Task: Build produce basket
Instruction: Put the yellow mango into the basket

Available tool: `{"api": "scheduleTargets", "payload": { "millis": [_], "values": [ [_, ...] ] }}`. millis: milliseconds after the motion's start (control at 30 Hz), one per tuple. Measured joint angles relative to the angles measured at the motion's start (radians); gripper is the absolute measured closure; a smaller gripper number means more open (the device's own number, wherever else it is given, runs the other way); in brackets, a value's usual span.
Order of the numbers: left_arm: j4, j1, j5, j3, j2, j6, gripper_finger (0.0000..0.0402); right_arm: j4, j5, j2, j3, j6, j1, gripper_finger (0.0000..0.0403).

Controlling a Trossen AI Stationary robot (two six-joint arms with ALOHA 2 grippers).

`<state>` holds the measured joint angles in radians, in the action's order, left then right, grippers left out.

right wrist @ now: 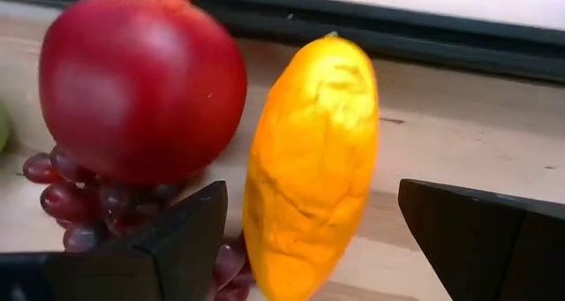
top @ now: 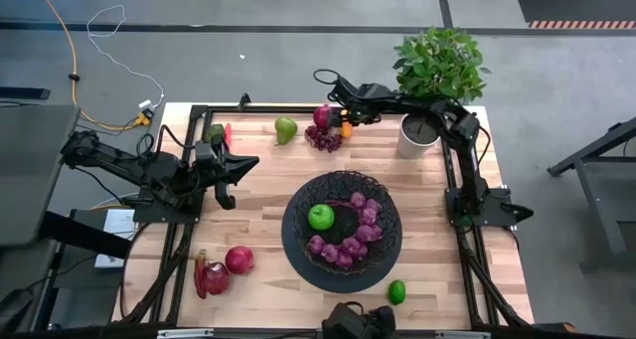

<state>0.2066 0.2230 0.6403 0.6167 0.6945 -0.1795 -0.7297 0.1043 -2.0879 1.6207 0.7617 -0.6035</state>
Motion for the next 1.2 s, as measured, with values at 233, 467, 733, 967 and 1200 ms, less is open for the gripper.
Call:
{"api": "scheduleTargets", "payload": {
  "millis": [233,467,733,967,1200],
  "values": [
    [0.000,0.000,0.000,0.000,0.000,-0.001,0.0401,0.032,-0.028,-0.021,0.000,0.001,-0.001,0.0087],
    [0.002,0.000,0.000,0.000,0.000,-0.001,0.0401,0.027,-0.026,-0.050,0.000,0.020,-0.001,0.0107],
    [0.002,0.000,0.000,0.000,0.000,-0.001,0.0401,0.019,-0.008,-0.061,0.000,0.022,-0.001,0.0181],
    [0.002,0.000,0.000,0.000,0.000,-0.001,0.0401,0.005,-0.008,-0.056,0.000,-0.004,-0.001,0.0214],
    [0.001,0.000,0.000,0.000,0.000,0.000,0.0401,0.029,-0.002,0.023,0.000,-0.084,0.009,0.0214]
  ]
}}
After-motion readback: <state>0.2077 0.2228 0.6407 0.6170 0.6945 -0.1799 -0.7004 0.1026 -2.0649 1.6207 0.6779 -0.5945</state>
